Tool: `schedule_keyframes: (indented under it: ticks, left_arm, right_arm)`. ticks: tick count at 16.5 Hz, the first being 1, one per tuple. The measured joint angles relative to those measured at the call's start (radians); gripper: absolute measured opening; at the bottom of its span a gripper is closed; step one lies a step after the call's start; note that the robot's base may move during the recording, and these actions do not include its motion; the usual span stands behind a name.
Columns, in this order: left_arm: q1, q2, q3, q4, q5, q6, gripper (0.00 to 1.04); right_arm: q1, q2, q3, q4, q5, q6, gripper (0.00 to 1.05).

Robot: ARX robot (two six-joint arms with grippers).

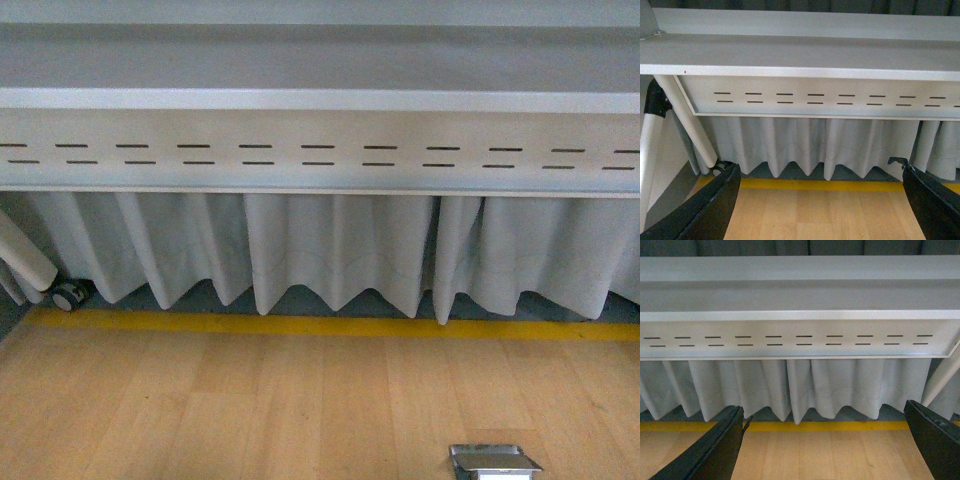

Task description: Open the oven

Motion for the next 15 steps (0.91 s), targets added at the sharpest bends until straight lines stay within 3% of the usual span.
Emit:
schedule_keyframes:
  ticks: [15]
  left_arm:
    - [0.0,0.0,0.0,0.0,0.0,0.0,0.98]
  right_arm:
    - [0.0,0.0,0.0,0.0,0.0,0.0,0.98]
